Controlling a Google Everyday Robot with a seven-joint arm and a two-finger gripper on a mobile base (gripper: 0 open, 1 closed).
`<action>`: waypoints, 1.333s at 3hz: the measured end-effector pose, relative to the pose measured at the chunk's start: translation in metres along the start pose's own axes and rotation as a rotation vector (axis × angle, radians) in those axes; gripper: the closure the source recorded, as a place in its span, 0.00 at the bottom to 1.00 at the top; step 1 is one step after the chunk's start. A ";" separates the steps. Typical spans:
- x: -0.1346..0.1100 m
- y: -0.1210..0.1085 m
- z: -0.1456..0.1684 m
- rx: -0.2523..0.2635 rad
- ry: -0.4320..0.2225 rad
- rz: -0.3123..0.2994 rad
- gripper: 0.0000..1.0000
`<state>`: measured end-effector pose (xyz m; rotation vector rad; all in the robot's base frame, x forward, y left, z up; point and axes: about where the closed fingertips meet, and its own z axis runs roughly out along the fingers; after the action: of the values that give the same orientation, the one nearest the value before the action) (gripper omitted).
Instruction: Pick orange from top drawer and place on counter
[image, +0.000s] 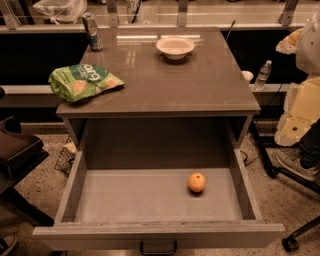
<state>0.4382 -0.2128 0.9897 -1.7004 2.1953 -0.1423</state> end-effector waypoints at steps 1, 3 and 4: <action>0.001 0.000 0.003 0.000 -0.007 0.002 0.00; 0.030 0.008 0.056 0.015 -0.168 0.025 0.00; 0.042 0.005 0.089 0.068 -0.306 0.027 0.00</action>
Offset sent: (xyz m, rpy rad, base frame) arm 0.0099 -0.0209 -0.0664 0.1576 -0.0092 0.0019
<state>0.4550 -0.2389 0.8964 -1.5407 1.9641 0.0469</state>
